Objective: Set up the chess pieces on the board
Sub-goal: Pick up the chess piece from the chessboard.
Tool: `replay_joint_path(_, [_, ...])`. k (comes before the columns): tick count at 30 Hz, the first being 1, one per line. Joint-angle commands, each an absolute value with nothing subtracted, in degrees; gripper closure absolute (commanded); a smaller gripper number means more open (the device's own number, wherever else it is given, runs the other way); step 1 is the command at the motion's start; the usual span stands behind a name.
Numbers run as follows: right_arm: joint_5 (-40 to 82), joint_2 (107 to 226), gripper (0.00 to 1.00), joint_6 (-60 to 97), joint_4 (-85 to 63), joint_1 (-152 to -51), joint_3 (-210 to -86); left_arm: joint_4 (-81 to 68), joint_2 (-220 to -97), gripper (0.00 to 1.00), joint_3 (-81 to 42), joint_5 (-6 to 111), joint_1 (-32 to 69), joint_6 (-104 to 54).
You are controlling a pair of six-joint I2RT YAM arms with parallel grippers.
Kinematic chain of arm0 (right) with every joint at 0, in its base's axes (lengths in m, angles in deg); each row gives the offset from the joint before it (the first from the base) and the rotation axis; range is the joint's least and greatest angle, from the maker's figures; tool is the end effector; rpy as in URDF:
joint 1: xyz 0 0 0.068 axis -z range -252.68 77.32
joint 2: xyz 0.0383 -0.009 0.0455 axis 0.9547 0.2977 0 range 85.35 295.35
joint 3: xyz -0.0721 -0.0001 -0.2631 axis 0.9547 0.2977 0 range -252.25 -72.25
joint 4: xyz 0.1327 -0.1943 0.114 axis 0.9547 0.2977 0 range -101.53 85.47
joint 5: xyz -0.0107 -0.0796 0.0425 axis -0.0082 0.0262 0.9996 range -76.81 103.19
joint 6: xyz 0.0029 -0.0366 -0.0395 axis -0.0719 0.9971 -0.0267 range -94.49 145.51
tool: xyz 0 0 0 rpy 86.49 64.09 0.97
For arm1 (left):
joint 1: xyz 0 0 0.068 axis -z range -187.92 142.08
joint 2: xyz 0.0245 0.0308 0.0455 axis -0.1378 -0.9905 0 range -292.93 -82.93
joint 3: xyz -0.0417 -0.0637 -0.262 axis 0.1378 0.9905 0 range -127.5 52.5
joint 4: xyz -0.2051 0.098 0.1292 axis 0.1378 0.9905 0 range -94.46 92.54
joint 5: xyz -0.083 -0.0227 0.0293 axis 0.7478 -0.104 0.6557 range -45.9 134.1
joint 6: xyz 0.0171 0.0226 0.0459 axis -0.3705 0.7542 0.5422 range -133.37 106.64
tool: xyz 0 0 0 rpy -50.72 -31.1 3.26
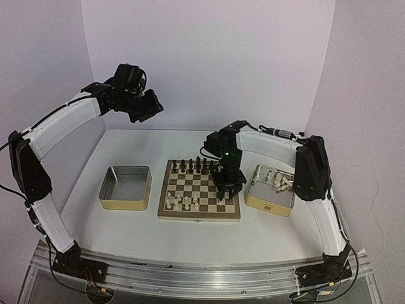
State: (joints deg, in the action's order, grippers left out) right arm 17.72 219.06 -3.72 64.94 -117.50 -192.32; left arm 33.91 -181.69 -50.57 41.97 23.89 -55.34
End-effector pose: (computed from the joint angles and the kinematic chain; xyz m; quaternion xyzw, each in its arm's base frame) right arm 0.3204 0.3223 0.1954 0.1355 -0.9900 -0.0310 0.0245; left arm 0.3327 -0.2050 0.3913 -0.0869 0.8788 -0.2684 0.3849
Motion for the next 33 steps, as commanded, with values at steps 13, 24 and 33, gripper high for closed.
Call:
replay_joint_path(13, [19.9,220.4,0.71,-3.8,77.5,-118.7,-197.4,32.3,-181.8,0.67,-52.7,41.5,23.7,-54.3])
replay_joint_path(24, [19.6,222.7,0.75,-3.4,78.0,-118.7,-198.2,32.6,-182.2,0.67,-53.4,41.1,23.7,-53.9])
replay_joint_path(33, [18.5,223.9,0.79,-3.4,78.3,-118.7,-199.2,32.8,-182.8,0.67,-54.3,41.1,23.7,-53.5])
